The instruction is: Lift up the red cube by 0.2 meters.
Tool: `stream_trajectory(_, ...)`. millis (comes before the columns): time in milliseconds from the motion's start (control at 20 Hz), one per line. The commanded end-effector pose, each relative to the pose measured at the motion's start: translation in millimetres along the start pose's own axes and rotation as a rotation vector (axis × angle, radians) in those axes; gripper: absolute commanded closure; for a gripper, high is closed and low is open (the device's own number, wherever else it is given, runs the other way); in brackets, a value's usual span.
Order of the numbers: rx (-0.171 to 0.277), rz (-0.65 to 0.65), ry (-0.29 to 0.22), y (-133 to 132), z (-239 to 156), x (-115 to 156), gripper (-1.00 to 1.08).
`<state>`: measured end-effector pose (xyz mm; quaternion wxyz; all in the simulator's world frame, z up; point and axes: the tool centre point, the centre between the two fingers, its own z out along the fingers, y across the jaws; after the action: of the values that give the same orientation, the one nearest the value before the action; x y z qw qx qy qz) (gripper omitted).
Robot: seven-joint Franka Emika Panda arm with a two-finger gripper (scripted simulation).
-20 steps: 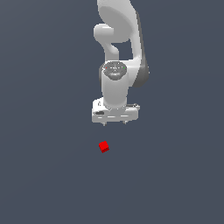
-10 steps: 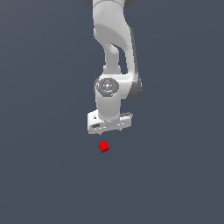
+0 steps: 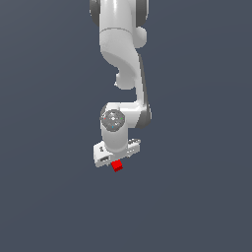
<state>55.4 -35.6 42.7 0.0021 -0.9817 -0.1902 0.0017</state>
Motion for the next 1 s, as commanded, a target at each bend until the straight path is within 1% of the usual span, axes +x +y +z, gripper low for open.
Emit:
stream_trajectory(0, -0.002, -0.032, 0.002, 5.5, 9.3, 5.0, -0.92)
stream_trajectory(500, -0.005, -0.077, 0.002, 13.7, 22.8, 12.9, -0.92)
stream_trajectory(550, -0.005, -0.077, 0.002, 13.7, 22.8, 12.9, 1.08)
stream_trajectory(950, -0.005, -0.077, 0.002, 13.7, 22.8, 12.9, 1.08)
